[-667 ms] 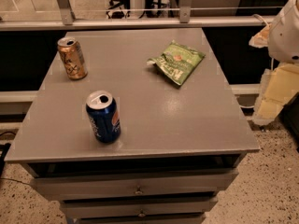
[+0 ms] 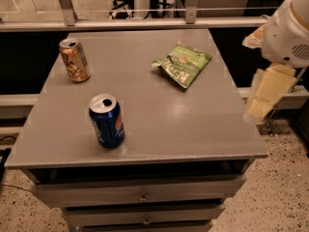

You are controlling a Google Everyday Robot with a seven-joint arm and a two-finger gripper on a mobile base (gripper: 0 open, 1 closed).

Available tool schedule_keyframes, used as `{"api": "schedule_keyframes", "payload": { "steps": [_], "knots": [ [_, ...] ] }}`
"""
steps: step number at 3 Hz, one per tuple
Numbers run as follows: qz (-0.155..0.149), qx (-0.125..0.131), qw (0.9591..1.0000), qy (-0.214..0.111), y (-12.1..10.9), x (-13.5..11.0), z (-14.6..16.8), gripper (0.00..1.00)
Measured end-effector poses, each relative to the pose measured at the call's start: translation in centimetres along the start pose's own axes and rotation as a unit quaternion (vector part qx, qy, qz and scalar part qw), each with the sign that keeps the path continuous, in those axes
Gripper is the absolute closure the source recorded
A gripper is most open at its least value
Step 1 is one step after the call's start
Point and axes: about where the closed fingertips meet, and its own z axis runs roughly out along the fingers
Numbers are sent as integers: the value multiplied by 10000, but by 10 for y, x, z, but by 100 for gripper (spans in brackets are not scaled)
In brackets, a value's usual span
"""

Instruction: Knock orange can over

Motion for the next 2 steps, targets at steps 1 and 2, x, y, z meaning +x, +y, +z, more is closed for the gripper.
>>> {"api": "schedule_keyframes", "payload": {
  "steps": [1,2],
  "knots": [
    [-284,-37,9960,-848,-20,-56,37,0],
    [-371,-48,9859,-1628,-34,-111,64,0]
  ]
}}
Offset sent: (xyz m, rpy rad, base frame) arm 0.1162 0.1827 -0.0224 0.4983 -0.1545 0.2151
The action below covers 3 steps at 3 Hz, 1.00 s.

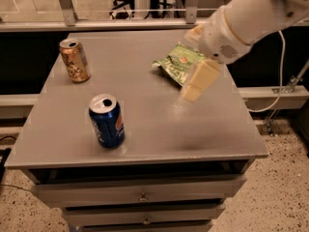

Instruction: Knock orange can over

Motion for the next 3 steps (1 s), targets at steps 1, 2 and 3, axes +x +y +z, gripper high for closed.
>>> {"api": "schedule_keyframes", "payload": {
  "steps": [1,2,3],
  "knots": [
    [-82,80,9988,-465,-11,-37,26,0],
    [-82,80,9988,-465,-11,-37,26,0],
    [-235,-14,9969,-750,-12,-56,47,0]
  ]
}}
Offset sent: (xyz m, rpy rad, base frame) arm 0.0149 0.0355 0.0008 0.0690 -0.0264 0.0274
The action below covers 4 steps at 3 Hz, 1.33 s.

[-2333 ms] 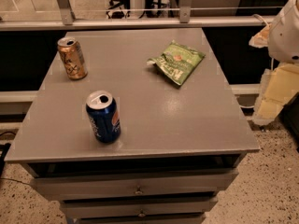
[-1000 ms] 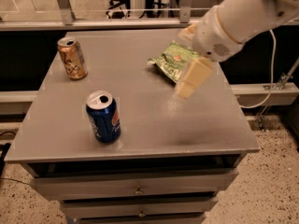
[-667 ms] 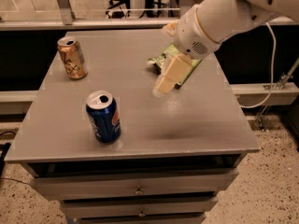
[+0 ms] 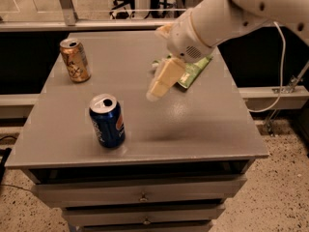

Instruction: Knock orange can over

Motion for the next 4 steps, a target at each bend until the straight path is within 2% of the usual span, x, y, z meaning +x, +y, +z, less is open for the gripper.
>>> {"api": "schedule_keyframes", "payload": {
  "steps": [1,2,3,4],
  "knots": [
    [-35,-108,9989,-460,-12,-24,39,0],
    [78,-189,9959,-876,-34,-48,86,0],
    [212,-249,9923,-1196,-52,-65,131,0],
    [372,-204,9879,-1492,-71,-77,164,0]
  ]
}}
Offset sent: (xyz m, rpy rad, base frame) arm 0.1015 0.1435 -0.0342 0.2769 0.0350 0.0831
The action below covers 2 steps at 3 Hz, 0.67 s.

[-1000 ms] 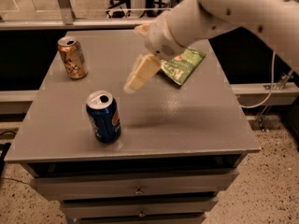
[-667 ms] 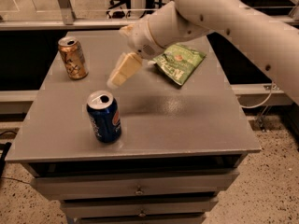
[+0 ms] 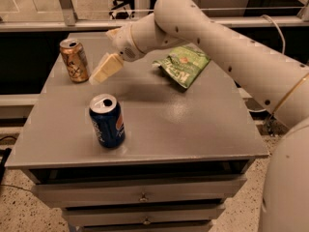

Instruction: Knock orange can over

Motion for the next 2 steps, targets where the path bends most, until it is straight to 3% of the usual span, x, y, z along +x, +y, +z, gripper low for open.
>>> {"api": "schedule_keyframes", "payload": {
  "steps": [1,2],
  "knots": [
    [355,41,9978,-564,-16,-9,31,0],
    [615,14,9936,-952,-20,-16,43,0]
  ]
}}
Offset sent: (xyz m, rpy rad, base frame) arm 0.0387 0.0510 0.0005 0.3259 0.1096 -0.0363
